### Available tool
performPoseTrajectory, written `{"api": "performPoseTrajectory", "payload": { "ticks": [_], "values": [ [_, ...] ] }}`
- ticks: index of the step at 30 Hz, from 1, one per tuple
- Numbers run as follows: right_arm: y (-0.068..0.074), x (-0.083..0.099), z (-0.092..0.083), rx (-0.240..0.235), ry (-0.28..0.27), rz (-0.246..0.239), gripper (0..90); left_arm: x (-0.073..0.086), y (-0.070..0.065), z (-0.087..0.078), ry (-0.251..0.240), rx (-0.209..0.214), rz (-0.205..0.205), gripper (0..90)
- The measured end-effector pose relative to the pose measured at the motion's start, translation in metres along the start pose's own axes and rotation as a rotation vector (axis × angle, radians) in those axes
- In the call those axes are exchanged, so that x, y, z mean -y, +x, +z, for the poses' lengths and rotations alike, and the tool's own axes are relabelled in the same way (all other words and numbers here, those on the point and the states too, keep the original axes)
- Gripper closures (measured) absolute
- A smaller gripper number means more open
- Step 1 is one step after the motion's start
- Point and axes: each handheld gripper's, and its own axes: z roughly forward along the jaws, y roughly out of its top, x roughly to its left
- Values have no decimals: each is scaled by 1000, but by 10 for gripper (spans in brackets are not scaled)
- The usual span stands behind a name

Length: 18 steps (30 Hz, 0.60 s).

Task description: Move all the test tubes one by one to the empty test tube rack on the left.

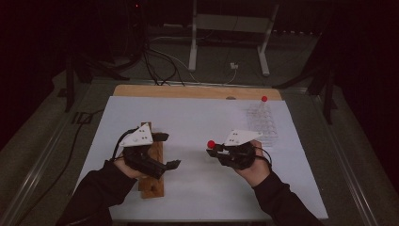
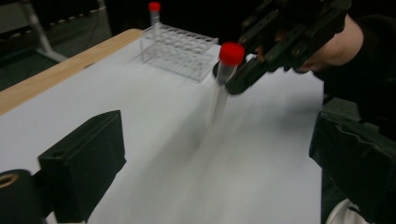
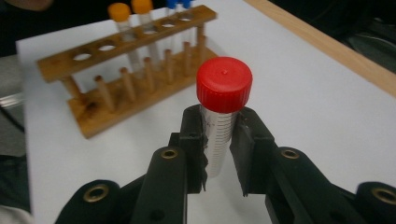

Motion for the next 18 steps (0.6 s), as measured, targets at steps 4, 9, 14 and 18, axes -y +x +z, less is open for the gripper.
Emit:
{"api": "performPoseTrajectory", "payload": {
  "ticks": [4, 9, 14, 18],
  "values": [
    [8, -3, 6, -25, 4, -16, 741, -4, -5, 8, 9, 29, 26, 110],
    [18, -5, 11, -51, 11, -34, 741, -6, -8, 15, 8, 49, 38, 173],
    [25, -7, 14, -67, 8, -49, 741, -6, -10, 21, 1, 64, 47, 291],
    [30, -7, 15, -79, 3, -54, 741, -5, -12, 28, -2, 82, 58, 400]
  ]
}}
